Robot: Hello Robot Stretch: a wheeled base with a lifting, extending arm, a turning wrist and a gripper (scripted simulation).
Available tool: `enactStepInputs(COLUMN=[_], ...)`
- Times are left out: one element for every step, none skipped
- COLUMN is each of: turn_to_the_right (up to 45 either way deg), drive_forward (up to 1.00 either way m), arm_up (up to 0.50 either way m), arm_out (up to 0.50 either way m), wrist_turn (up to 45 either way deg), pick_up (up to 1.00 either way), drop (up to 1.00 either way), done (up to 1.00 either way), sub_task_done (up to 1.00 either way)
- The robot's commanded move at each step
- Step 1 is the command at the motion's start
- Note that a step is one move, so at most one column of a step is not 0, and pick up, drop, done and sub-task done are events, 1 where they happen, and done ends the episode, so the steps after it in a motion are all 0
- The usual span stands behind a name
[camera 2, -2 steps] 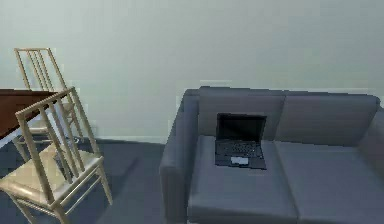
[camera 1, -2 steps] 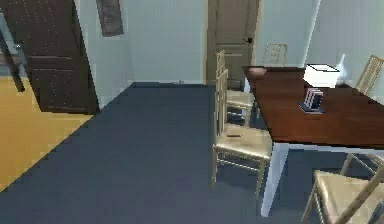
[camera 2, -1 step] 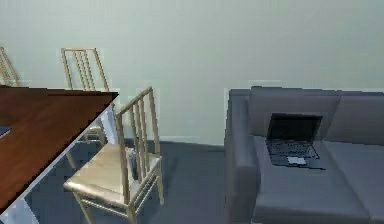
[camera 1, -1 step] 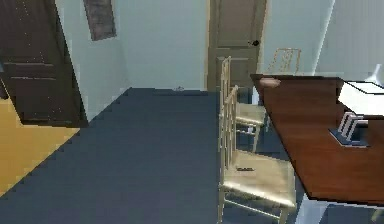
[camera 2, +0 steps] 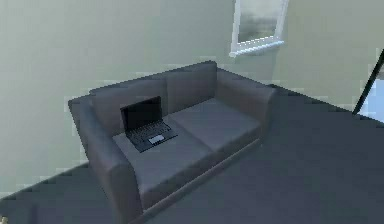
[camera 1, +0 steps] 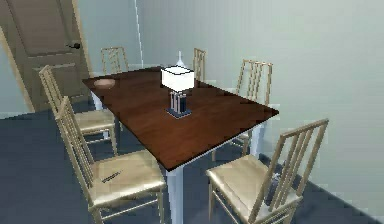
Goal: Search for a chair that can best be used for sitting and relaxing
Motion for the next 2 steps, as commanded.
enactStepInputs(turn_to_the_right=[21.0, 0.0], drive_forward=[0.00, 0.00], arm_up=[0.00, 0.00], arm_out=[0.00, 0.00], wrist_turn=[0.0, 0.0], pick_up=[0.00, 0.00], drop=[0.00, 0.00], done=[0.00, 1.00], sub_task_done=[0.00, 0.00])
